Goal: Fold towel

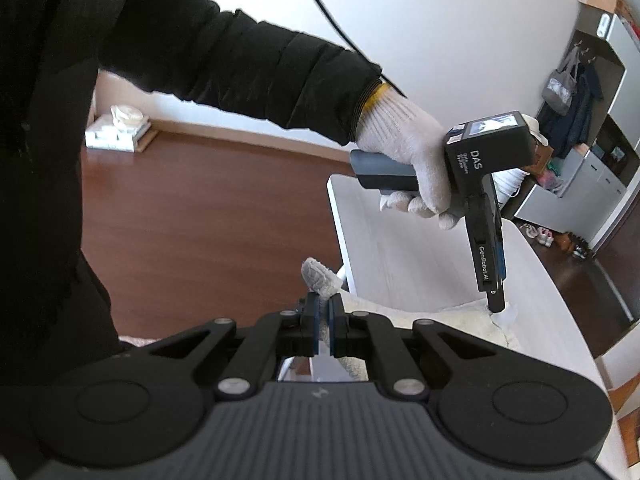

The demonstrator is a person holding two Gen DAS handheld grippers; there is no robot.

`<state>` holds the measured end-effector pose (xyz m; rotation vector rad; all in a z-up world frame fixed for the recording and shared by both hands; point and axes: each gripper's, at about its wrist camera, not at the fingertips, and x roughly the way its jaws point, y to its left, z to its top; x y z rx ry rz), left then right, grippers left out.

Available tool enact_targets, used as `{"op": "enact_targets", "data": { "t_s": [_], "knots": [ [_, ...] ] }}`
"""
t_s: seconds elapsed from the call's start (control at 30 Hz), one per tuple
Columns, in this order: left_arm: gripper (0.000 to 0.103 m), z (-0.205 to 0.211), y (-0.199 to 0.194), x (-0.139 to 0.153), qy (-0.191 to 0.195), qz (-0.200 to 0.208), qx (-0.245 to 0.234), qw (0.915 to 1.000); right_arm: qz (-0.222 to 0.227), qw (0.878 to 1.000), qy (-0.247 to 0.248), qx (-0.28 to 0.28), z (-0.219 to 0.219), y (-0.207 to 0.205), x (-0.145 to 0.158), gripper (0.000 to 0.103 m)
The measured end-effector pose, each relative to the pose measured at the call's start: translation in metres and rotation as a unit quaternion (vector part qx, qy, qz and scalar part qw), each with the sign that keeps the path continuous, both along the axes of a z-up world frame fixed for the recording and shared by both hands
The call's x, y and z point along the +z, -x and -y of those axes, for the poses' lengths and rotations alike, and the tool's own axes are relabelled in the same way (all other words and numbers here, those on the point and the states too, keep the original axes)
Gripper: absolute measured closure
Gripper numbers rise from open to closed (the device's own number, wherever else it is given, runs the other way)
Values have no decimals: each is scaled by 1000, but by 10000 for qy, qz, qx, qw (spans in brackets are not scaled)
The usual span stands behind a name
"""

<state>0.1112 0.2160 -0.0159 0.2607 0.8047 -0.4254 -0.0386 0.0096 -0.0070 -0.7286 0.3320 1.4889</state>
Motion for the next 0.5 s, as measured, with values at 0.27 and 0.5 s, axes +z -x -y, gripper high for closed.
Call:
{"op": "enact_targets", "data": {
  "t_s": [0.27,0.5],
  "knots": [
    [51,-4,-15,1,44,-353,-191,9992,-1179,9798,-1446,-722,48,-72,41,98],
    [47,-12,-28,0,251,-669,-264,9971,-2423,9055,-2634,-2282,99,-177,23,98]
  ]
}}
